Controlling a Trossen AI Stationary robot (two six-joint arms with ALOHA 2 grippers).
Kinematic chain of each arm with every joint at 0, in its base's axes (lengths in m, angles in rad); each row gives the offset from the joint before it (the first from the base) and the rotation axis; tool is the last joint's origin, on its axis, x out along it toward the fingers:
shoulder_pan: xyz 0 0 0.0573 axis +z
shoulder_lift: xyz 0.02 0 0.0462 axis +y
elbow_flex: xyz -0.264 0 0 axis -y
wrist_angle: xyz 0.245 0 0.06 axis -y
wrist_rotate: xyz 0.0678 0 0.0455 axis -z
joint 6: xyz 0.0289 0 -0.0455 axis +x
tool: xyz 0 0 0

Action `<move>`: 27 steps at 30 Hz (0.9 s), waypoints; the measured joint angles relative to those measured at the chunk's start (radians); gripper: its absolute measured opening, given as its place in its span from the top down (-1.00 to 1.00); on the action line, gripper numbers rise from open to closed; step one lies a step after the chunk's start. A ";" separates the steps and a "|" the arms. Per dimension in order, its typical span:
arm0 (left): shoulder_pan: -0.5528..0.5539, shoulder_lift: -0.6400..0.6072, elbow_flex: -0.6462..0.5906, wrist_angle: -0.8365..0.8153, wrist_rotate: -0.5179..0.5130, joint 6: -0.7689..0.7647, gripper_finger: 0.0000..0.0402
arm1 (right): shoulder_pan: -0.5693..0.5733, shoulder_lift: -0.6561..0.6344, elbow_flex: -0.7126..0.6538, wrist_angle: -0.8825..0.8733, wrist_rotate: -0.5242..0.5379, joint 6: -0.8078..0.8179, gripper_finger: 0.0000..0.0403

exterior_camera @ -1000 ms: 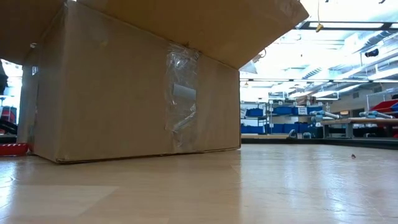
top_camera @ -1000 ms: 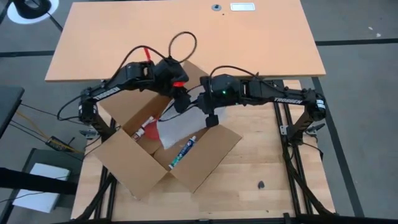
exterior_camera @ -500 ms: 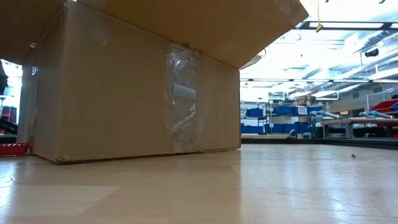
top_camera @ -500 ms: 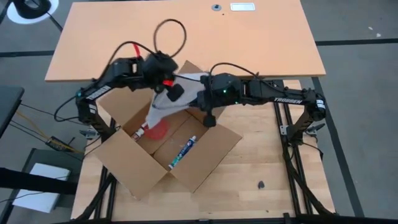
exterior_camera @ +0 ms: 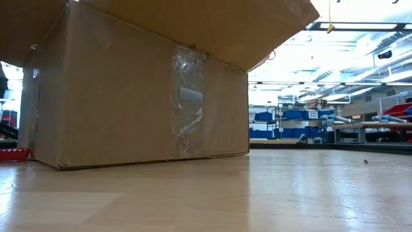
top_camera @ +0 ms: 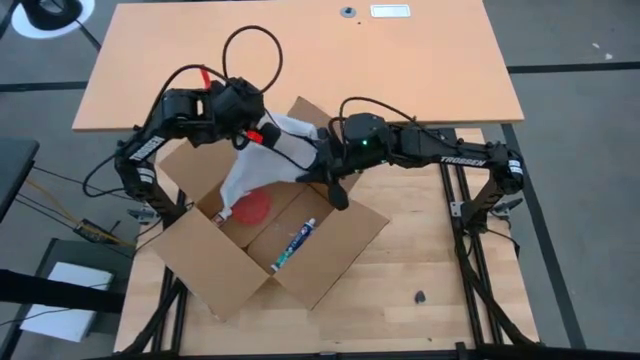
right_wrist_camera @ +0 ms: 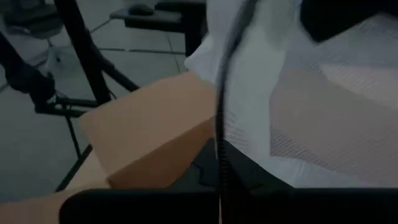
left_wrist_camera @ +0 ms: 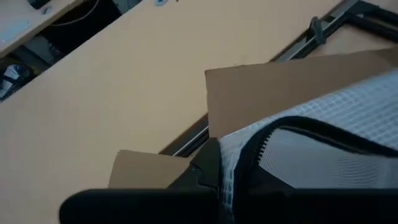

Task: Unpack boxes
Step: Put the pink medicine organizer into the zip bag

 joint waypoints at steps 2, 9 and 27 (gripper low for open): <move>0.000 0.000 0.000 -0.001 0.003 -0.019 0.97 | 0.001 0.000 0.000 -0.001 0.007 0.000 0.97; -0.020 -0.001 0.057 -0.008 0.086 0.056 0.97 | -0.003 -0.005 0.000 0.002 0.080 0.101 0.67; 0.036 -0.226 0.053 -0.009 0.121 0.294 0.97 | 0.049 -0.001 0.000 0.149 0.285 0.183 0.09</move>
